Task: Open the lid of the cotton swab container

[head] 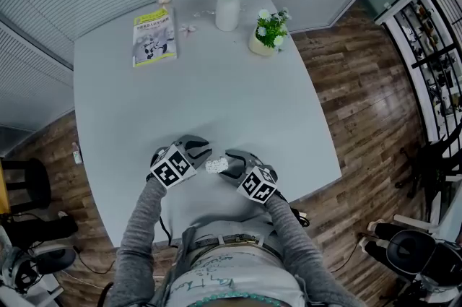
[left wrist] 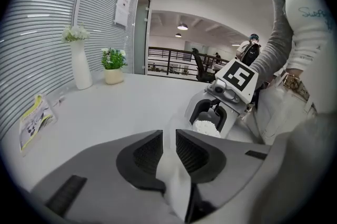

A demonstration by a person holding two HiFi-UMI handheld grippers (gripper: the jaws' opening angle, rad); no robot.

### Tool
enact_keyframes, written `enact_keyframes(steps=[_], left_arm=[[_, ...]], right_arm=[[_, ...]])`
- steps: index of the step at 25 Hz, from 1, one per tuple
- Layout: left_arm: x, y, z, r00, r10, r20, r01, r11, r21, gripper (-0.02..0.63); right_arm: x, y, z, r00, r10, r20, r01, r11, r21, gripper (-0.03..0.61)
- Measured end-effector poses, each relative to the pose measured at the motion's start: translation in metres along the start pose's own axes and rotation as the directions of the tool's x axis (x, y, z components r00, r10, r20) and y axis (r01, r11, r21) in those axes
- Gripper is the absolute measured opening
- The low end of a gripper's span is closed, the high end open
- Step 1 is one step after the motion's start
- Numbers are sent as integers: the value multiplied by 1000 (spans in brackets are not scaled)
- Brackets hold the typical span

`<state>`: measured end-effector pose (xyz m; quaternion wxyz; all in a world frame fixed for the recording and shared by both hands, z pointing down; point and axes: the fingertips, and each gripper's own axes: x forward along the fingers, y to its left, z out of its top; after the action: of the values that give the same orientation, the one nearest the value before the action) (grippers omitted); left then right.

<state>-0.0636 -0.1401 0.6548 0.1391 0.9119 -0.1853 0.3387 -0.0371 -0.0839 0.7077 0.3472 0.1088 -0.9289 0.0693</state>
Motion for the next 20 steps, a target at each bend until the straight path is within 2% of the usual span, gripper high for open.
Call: enact_keyframes(steps=[2,5,7,11,16,20], left_arm=[[-6,0,5,999,21,39,-21,1000,-4,88],[-18,3,17,990,66,126,-60,997,-53,144],[-25,2,20,984,93,153,-83,994,-72,147],[-38,0,16,976,148,161,-134,987,-91,149],[-51,-13,1,969,180,167,-147,971,-190,149],[-53,-19,-20,968,218,124,-198,968,-155,149]], right_arm=[[-2,-1,3,1000,-4,8,4,1000,2,261],[-7,-1,7,1000,-11,16,11,1000,7,262],[-10,0,9,1000,-17,25,17,1000,15,262],[-19,0,12,999,-27,41,26,999,27,262],[-27,3,11,998,-38,40,37,999,34,262],[-33,4,12,996,-66,53,63,997,50,262]])
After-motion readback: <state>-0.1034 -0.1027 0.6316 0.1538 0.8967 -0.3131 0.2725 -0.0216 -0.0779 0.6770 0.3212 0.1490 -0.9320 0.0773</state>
